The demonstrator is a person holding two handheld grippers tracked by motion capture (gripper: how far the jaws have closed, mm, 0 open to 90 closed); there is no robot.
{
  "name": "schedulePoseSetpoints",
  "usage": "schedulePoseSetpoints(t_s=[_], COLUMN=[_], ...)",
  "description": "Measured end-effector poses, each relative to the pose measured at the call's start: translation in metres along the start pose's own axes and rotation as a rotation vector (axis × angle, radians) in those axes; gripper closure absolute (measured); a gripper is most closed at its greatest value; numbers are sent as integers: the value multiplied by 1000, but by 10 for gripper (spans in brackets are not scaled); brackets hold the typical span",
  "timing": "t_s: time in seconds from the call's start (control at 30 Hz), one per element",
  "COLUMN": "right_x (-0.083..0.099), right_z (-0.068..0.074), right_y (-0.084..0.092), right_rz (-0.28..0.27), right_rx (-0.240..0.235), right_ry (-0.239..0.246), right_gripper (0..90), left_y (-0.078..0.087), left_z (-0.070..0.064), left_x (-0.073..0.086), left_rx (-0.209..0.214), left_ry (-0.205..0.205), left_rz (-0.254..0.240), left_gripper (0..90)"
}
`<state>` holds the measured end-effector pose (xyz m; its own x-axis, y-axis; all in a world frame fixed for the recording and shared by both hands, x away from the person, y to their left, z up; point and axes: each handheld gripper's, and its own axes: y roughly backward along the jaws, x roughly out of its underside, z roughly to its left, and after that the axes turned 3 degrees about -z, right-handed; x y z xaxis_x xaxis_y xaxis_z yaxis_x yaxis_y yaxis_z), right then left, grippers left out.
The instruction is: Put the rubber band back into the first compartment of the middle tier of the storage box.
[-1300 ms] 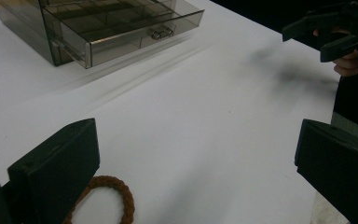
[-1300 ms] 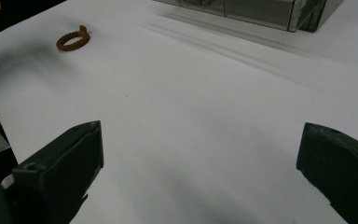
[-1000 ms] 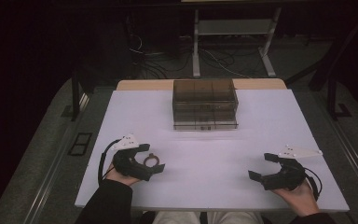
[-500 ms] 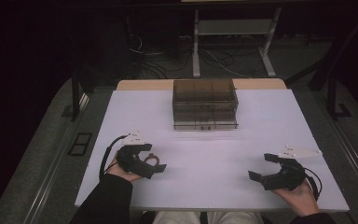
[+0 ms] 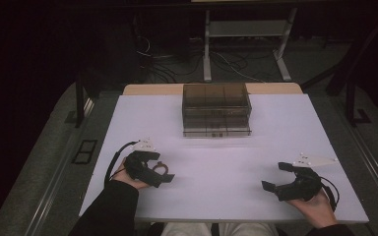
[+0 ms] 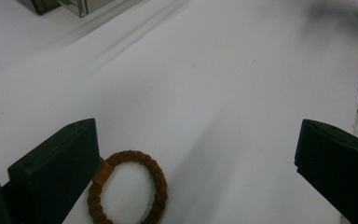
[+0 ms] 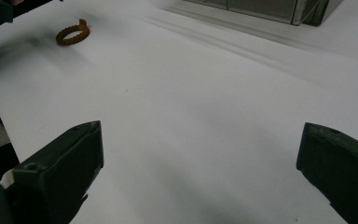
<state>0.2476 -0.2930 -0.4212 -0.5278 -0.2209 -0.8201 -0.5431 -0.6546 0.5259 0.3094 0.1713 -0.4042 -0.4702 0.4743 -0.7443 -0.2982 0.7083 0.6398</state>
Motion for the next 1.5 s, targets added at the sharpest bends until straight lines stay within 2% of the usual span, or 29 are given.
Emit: schedulePoseSetpoints(t_s=[0.27,0.5,0.63,0.83,0.87,0.93,1.23,1.5], right_x=[0,0,0,0,0,1,1,1], right_z=[0,0,0,0,0,0,0,1], right_y=[0,0,0,0,0,0,0,-1], right_rz=[3,4,4,5,5,3,4,4], right_rx=[1,0,0,-2,-1,-1,-2,-5], right_ry=[2,4,4,7,7,8,8,12], right_gripper=[0,0,0,0,0,0,0,0], left_y=[-4,-8,-13,-18,-19,-20,-20,-21], left_z=[4,2,1,-1,-1,-1,2,6], left_x=[4,6,7,8,8,9,10,11], left_rx=[6,17,30,41,41,40,35,17], left_ry=[-7,-20,-31,-37,-52,-43,-69,-74], left_rz=[57,90,134,166,185,188,213,222], left_gripper=[0,0,0,0,0,1,122,182])
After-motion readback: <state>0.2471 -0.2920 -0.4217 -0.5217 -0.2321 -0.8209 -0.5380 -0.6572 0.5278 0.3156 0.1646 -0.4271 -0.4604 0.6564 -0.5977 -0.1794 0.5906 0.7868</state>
